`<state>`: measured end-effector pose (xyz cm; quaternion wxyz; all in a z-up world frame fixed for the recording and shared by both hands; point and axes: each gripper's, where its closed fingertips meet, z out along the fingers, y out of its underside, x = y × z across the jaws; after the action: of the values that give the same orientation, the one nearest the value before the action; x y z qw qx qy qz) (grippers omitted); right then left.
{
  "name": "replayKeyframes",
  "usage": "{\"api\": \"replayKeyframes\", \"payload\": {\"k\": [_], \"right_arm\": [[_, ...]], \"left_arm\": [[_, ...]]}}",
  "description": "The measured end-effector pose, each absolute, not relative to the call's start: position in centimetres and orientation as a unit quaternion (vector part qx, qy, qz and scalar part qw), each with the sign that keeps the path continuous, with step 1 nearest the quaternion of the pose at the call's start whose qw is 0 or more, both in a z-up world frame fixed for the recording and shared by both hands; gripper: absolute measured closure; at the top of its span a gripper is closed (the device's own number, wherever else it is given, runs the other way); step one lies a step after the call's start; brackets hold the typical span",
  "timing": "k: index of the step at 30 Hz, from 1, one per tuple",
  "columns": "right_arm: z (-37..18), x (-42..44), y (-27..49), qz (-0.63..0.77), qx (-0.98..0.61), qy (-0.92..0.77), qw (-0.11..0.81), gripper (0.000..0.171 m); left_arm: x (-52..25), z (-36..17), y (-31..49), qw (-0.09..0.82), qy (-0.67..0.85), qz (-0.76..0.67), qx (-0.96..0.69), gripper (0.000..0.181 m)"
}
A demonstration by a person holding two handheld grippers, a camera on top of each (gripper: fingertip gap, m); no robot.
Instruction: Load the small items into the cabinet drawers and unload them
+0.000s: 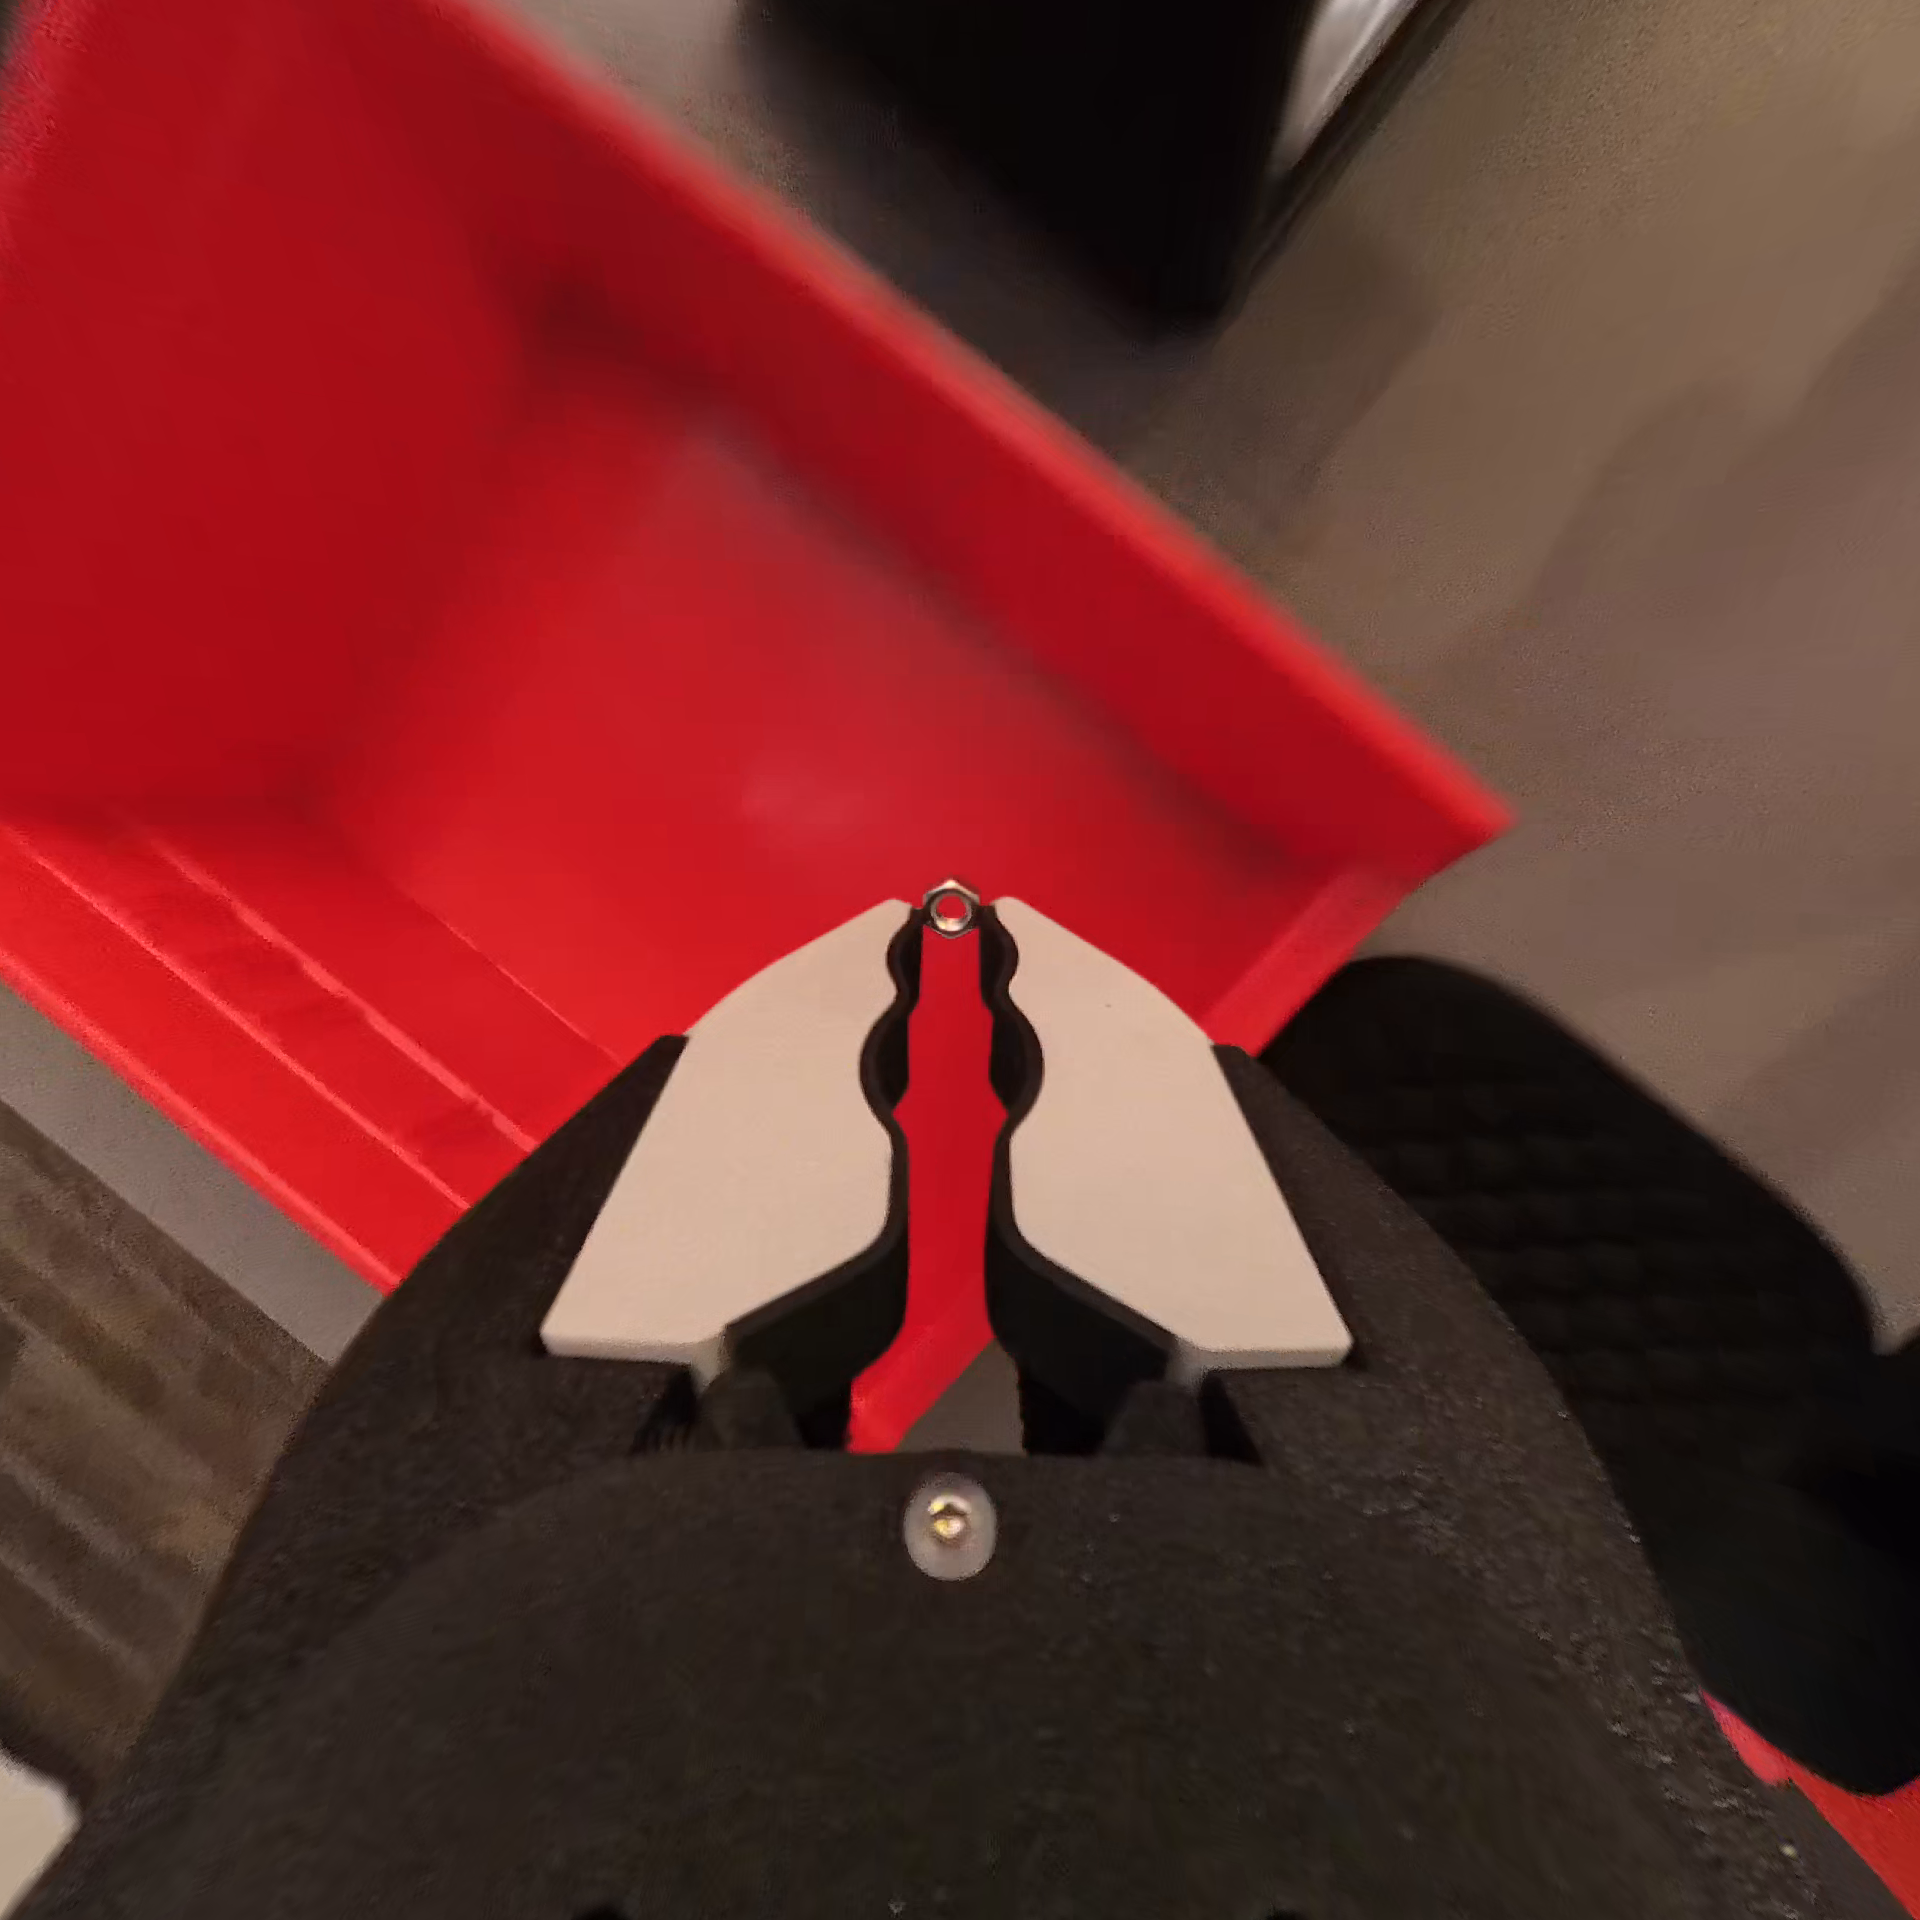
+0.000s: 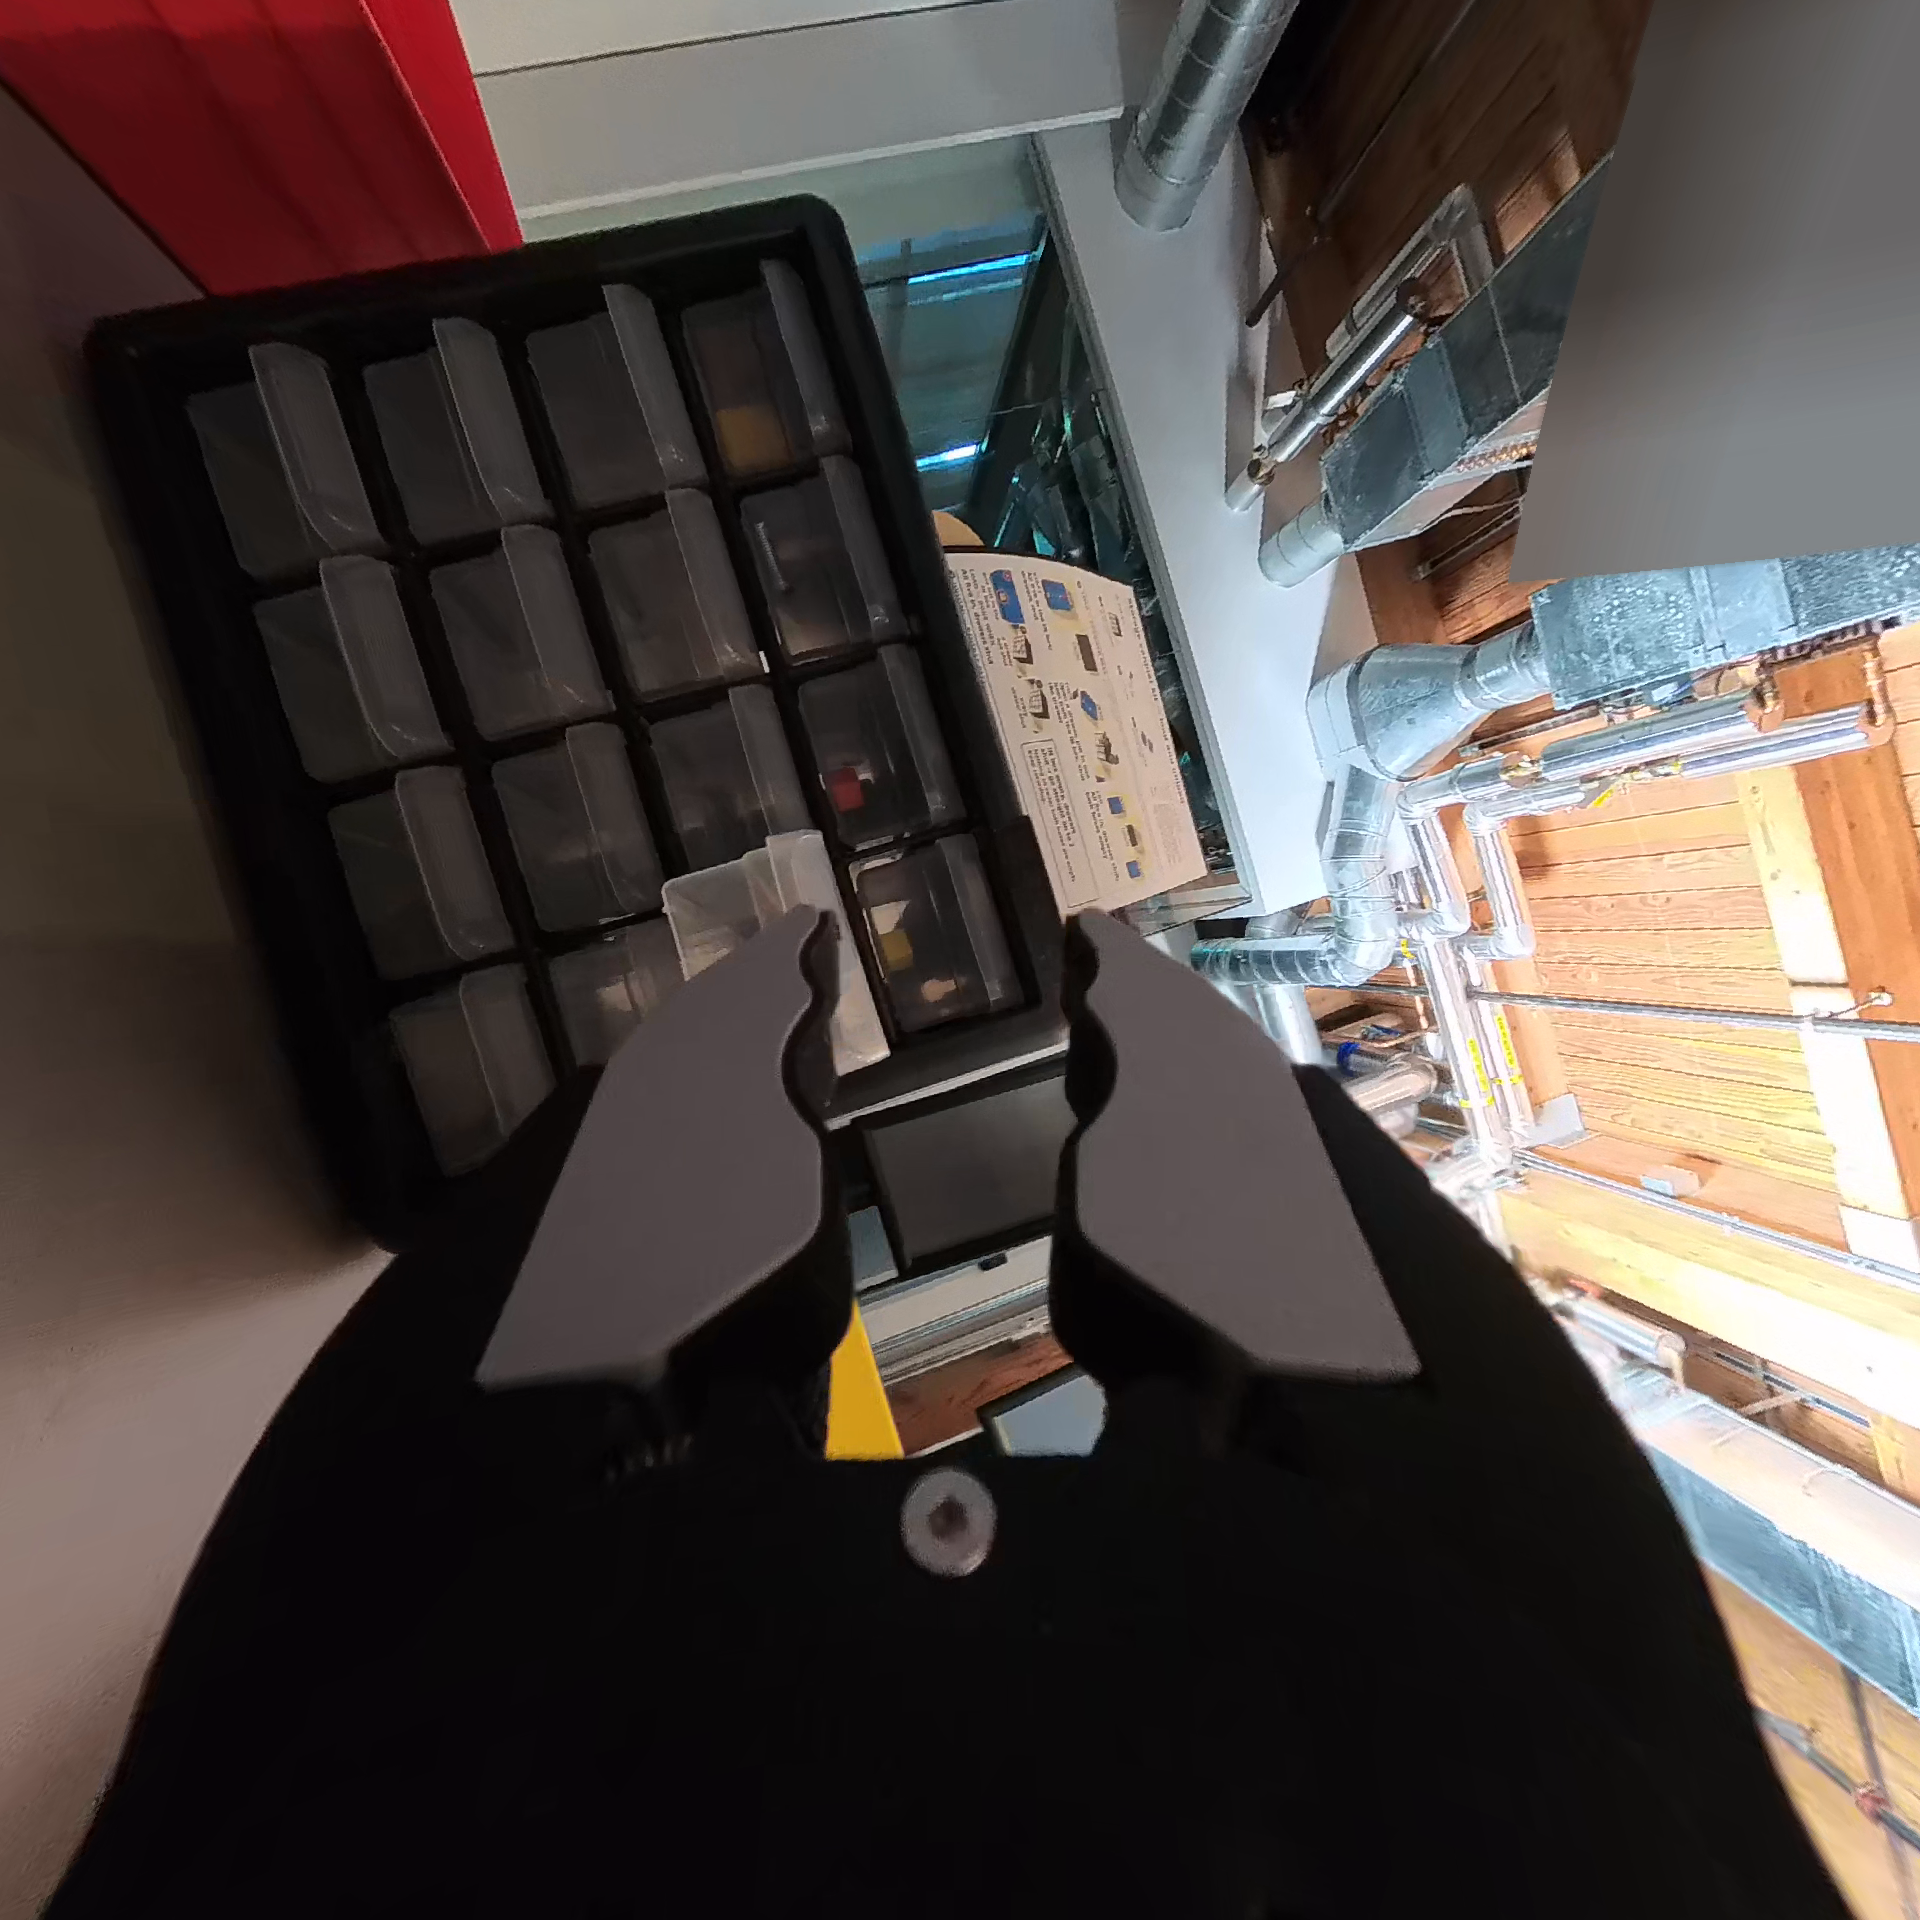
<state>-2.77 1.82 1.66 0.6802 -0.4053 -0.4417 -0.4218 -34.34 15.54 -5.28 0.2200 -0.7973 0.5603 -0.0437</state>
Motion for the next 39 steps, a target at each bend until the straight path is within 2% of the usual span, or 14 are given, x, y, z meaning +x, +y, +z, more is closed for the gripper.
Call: {"api": "replayKeyframes", "payload": {"k": [4,7,12,16,23,39], "right_arm": [[1.5,-2.6,2.1,-0.403,-0.419,-0.435,0.687,0.13],[2.1,-2.0,1.9,-0.399,-0.417,-0.421,0.7,0.13],[2.9,-0.9,1.3,-0.373,-0.414,-0.395,0.73,0.13],[1.3,-2.9,0.0,-0.302,-0.398,-0.466,0.73,0.135],[1.3,-2.6,0.0,-0.273,-0.415,-0.459,0.736,0.135],[1.6,-1.5,0.4,-0.271,-0.432,-0.445,0.736,0.135]], "left_arm": [[-26.6,1.7,11.7,0.273,0.619,-0.096,-0.73,0.171],[-19.0,4.3,8.1,0.273,0.682,-0.121,-0.667,0.172],[-7.8,4.1,5.4,0.24,0.762,-0.106,-0.592,0.171],[-2.6,2.2,6.4,0.196,0.784,-0.07,-0.585,0.172],[-0.7,-1.4,7.1,0.116,0.798,-0.018,-0.591,0.171],[-0.8,-1.8,7.1,0.105,0.794,0.009,-0.599,0.168]]}}
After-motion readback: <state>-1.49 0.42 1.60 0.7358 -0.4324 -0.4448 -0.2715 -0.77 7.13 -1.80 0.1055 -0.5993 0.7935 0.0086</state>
